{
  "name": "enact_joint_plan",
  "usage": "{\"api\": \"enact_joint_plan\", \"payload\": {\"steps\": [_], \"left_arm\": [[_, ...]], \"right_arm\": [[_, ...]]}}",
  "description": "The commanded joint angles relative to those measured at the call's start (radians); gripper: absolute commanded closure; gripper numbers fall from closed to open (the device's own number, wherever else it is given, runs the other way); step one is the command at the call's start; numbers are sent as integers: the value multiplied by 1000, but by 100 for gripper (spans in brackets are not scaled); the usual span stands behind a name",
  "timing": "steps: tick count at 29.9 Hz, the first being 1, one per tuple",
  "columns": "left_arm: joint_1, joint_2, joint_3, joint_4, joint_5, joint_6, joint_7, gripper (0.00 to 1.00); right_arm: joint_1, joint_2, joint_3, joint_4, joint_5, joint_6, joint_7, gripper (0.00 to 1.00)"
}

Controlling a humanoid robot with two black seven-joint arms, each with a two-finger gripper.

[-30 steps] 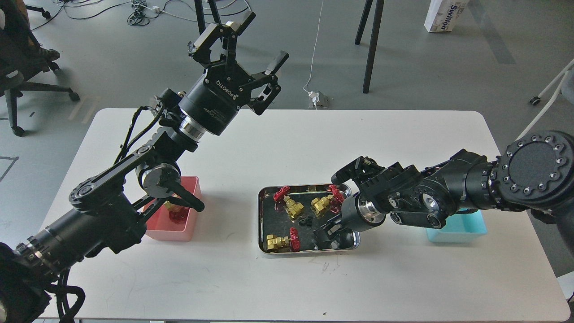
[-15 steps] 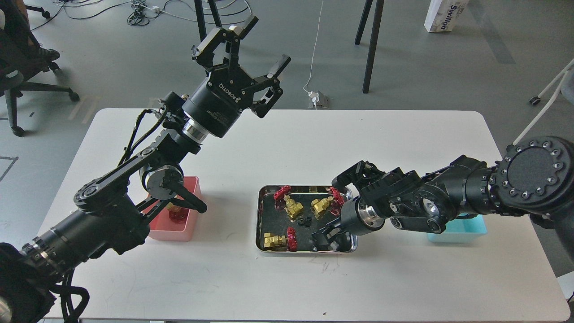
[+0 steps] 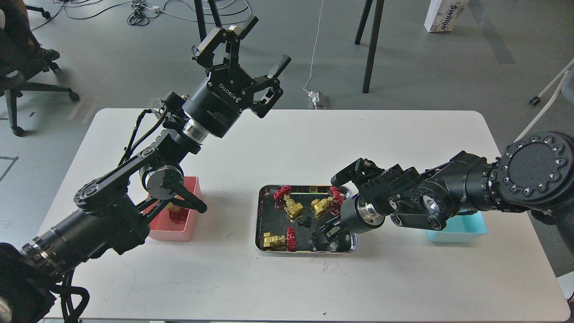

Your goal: Place valve in pink box and gear in blue box

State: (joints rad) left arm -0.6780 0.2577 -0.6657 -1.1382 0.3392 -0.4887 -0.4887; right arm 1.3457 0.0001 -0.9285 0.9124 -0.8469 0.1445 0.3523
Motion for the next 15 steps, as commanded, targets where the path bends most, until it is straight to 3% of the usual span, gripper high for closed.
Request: {"api": "enact_joint_plan", "payload": {"steps": [1,15], "left_arm": [[2,0,0,0,0,0,0,15],[6,0,0,0,0,0,0,15]], "right_arm": [[9,0,-9,6,-15,1,17,46],[12,0,-16,10,-61,3,36,46]]}}
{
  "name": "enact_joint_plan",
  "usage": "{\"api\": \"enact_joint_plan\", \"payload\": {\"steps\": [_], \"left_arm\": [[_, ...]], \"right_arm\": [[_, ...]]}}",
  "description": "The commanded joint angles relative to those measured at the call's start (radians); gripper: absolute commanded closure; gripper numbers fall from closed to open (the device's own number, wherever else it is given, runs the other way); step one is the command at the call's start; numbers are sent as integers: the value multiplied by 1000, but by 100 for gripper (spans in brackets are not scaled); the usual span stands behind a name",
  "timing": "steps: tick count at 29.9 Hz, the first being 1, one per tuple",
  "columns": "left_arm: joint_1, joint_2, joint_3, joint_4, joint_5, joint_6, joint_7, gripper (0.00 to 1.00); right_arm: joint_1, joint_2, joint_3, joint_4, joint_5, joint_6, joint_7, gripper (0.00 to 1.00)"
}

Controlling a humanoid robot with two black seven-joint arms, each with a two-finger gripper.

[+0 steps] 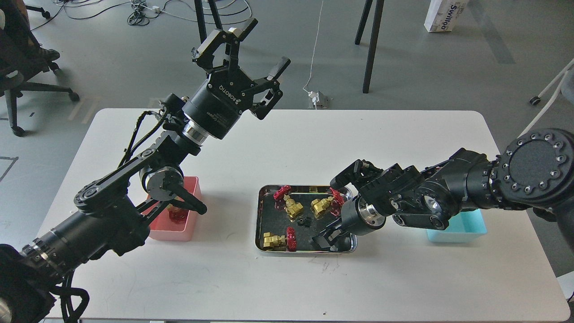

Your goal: Place valve in pink box and gear in blue box

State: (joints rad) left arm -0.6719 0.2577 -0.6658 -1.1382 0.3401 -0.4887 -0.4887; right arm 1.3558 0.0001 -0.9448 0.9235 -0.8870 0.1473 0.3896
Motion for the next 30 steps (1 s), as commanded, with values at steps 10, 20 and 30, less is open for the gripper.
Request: {"api": "enact_joint_plan", "payload": {"steps": [10,20,30], "left_arm": [[0,-8,0,9,-1,0,0,14],[0,-9,0,14,0,0,0,14],[0,-20,0,15,0,0,0,14]], "right_arm": [[3,0,0,-9,-41,0,-1,46],[0,0,0,-11,-41,0,0,49],[2,0,1,-12,-41,-2,0,53]]}}
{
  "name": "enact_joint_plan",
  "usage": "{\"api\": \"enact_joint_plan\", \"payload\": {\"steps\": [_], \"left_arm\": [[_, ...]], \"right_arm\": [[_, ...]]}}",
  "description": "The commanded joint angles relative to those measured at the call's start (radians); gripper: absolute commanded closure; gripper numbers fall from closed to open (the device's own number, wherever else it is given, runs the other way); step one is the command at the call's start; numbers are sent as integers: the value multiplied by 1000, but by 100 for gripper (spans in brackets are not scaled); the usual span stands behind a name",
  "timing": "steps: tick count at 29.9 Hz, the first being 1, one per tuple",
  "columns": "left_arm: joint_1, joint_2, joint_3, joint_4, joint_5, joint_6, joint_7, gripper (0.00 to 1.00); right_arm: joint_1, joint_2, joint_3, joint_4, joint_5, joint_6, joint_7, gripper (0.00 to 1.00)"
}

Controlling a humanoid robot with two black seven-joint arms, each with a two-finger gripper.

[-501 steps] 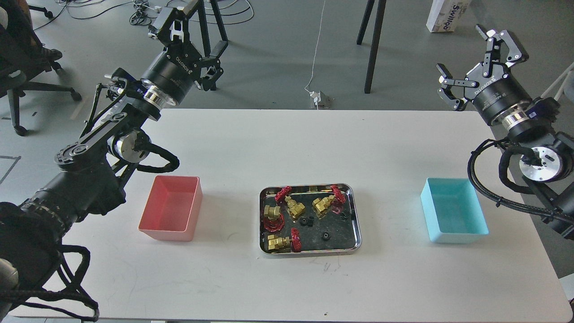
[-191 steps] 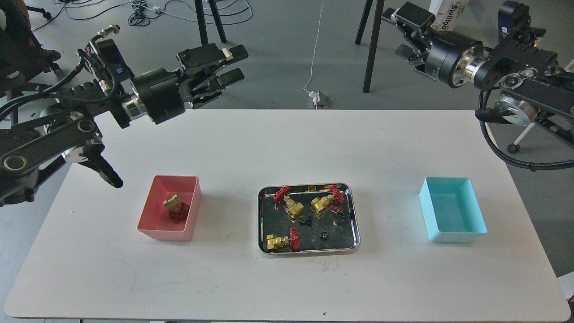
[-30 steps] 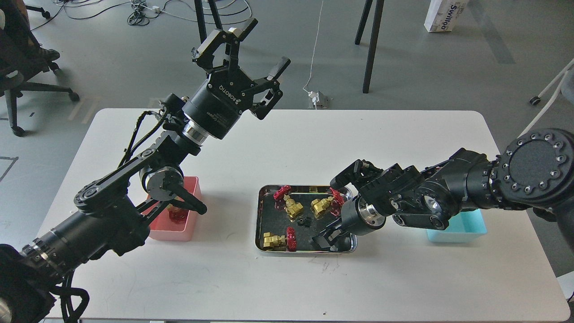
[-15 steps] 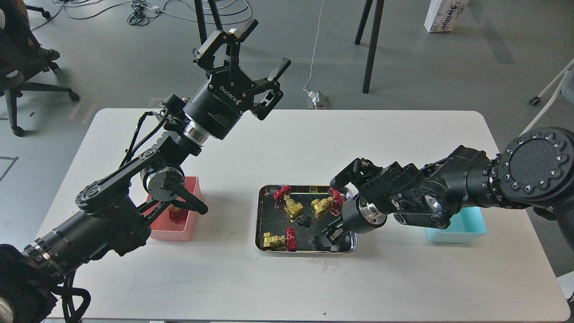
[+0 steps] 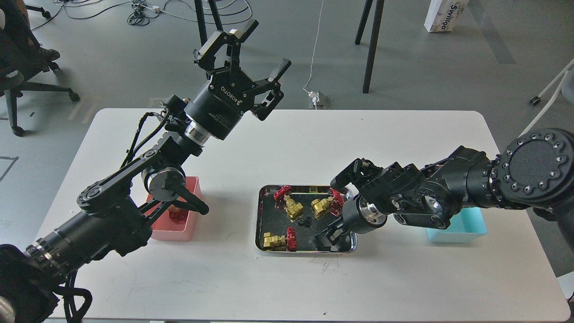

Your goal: Place valve in pink box and gear in blue box

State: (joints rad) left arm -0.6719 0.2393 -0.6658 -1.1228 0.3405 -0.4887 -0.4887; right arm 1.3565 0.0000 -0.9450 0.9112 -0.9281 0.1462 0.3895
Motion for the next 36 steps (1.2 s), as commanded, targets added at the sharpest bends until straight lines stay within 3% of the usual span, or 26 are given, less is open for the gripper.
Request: {"api": "enact_joint_plan", "payload": {"steps": [1,36], "left_arm": [[0,-2,0,0,0,0,0,14],[5,-18,0,21,12,0,0,14]], "right_arm": [[1,0,2,0,0,0,2,54],[-13,0,5,0,-14,-10,9,65]]}}
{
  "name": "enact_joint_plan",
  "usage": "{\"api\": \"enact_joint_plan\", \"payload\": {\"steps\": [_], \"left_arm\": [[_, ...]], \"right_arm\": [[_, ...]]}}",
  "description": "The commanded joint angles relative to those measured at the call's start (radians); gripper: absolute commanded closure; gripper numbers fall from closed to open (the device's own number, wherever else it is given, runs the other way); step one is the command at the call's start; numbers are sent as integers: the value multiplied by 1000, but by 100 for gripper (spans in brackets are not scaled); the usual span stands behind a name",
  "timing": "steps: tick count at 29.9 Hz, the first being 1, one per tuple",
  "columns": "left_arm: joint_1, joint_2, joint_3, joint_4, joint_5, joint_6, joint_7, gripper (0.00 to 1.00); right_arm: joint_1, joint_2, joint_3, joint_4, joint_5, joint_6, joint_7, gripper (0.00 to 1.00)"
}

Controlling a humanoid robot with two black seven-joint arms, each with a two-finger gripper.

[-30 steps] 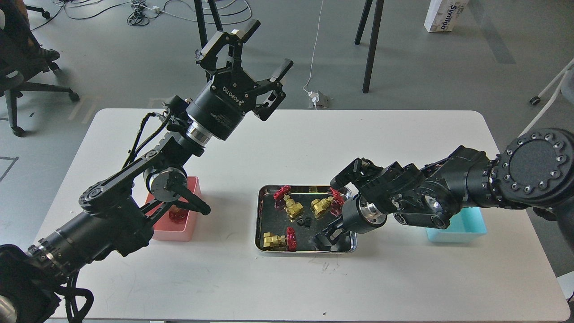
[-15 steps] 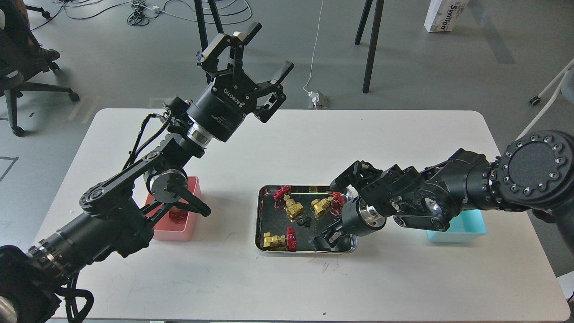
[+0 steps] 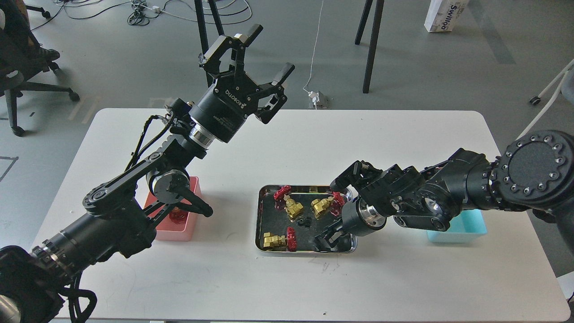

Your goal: Place valve in pink box and gear in blue box

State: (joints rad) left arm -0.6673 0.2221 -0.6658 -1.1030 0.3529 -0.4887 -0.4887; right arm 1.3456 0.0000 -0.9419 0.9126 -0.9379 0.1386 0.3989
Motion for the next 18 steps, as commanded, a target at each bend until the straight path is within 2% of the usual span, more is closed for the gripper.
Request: {"api": "enact_joint_plan", "payload": {"steps": [1,18], "left_arm": [[0,-1,0,2,0,0,0,14],[0,-9,0,8,0,0,0,13]], "right_arm": [[-2,0,2,-1,-4,-2,0,65],[-17,0,2,-8,-4,-25,0,65]]}}
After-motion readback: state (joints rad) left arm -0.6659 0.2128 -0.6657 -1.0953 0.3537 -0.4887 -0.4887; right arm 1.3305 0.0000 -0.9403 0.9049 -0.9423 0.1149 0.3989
